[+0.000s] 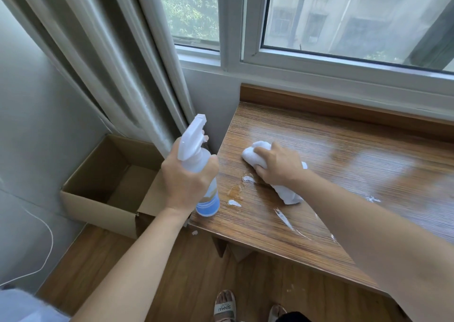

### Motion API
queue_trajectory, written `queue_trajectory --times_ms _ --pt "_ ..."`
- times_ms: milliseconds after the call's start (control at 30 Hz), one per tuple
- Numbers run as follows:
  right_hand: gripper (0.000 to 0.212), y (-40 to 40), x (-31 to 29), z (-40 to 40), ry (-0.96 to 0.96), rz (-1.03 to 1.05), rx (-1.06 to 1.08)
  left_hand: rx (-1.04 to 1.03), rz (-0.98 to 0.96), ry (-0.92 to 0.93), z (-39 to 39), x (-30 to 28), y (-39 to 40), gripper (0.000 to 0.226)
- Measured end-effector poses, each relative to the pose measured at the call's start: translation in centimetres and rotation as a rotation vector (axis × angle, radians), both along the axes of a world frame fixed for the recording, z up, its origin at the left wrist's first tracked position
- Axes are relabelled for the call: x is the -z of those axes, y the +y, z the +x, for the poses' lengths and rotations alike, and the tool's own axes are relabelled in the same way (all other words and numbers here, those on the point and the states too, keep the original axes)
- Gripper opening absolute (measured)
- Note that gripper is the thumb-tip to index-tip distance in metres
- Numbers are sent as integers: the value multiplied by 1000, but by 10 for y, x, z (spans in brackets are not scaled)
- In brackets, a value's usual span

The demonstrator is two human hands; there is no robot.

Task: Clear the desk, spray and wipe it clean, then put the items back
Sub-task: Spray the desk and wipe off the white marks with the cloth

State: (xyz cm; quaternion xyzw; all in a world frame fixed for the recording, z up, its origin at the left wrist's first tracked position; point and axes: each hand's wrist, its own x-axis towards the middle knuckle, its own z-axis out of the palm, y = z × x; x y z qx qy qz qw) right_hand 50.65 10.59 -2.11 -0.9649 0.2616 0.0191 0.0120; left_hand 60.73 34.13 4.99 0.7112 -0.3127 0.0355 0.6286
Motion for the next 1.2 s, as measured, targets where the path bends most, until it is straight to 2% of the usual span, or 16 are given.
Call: queue_trajectory --times_ms 200,300,367,500,567,667,800,867,967,1033,1133,1200 --pt "45 45 -14 -33 50 174 -276 -9 -32 20 11 12 -13 40" --pt "43 77 -14 -56 75 141 -441 21 3 -11 14 15 -14 40" --pt "44 74 -13 -53 88 120 -392 38 39 -77 10 15 -14 41" --pt "42 40 -11 -14 47 105 -36 58 54 -149 3 15 -14 40" --pt "38 34 -9 -1 39 67 40 45 63 -152 3 15 -14 39" --pt "26 60 -17 -11 15 114 -11 44 60 -134 3 14 -15 42" --pt "30 98 -26 -51 114 141 -320 41 52 -118 1 14 -17 48" --pt "30 83 -28 -47 131 116 -262 52 50 -115 2 15 -17 48" --pt "21 41 -23 -20 66 88 18 69 52 -125 4 16 -16 42" --pt "21 26 -20 -5 33 56 106 78 55 -132 4 15 -15 36" --pt "18 53 -17 -8 36 49 -28 77 46 -126 5 15 -17 31" --pt "29 81 -16 -28 49 119 -215 72 34 -121 5 15 -17 31"
